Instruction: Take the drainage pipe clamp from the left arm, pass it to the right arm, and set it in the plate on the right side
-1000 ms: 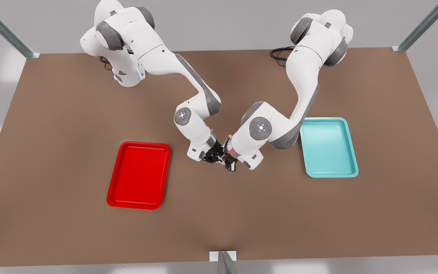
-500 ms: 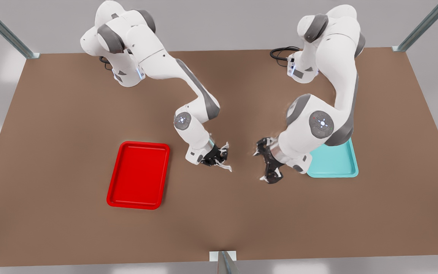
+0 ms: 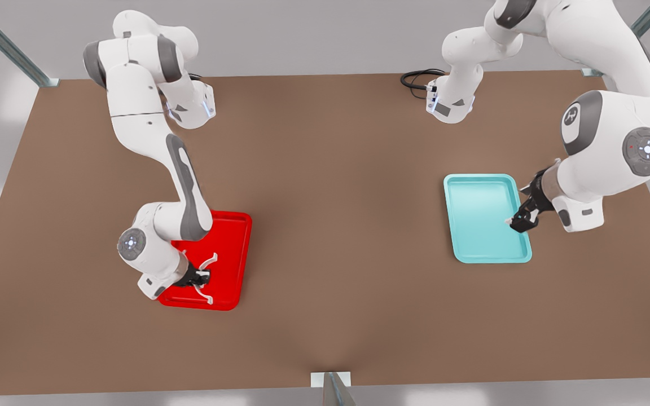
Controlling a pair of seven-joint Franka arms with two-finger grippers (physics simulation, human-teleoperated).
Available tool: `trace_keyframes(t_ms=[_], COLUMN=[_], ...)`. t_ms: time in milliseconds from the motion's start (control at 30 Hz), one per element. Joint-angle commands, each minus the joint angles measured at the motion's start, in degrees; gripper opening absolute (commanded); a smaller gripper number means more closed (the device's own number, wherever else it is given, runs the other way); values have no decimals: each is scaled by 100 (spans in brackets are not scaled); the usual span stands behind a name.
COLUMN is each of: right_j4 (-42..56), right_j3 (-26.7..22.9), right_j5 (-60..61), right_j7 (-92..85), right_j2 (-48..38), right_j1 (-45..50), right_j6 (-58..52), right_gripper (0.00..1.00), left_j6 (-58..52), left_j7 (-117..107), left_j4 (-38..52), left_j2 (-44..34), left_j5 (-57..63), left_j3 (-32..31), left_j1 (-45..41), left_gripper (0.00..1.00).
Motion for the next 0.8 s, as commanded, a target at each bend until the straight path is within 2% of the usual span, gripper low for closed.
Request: trace_keyframes(t_ms=[0,200,233,267,567,600,667,767], right_j4=[-29,-214,-213,-213,-117,-73,305,244], right_j3=[-12,-12,-12,-12,-12,-12,-3,-74], right_j5=[-375,-367,-366,-358,-349,-358,-832,-1368], right_j7=[-2507,-2393,-2305,-2296,-2296,-1946,-345,41], right_j2=[13,13,22,22,-171,-470,-1340,-2745], right_j1=[-116,-152,-152,-160,-143,-99,15,-125], right_j6=[-814,-1183,-1183,-1218,-1289,-1639,-3371,-4540], right_gripper=[21,21,78,100,100,100,100,100], left_j6=[-344,-485,-485,-485,-907,-889,-907,-942], left_j7=[5932,5940,5940,5940,5941,5923,5932,5923], left_j4=[40,40,40,40,49,49,49,49], left_j2=[17,8,8,8,8,8,8,8], left_j5=[19,36,36,28,1,28,19,19], left_j3=[-20,-29,-29,-29,6,-20,-29,-56], left_j1=[10,-25,-16,-16,124,90,89,72], left_gripper=[100,100,100,100,100,100,100,100])
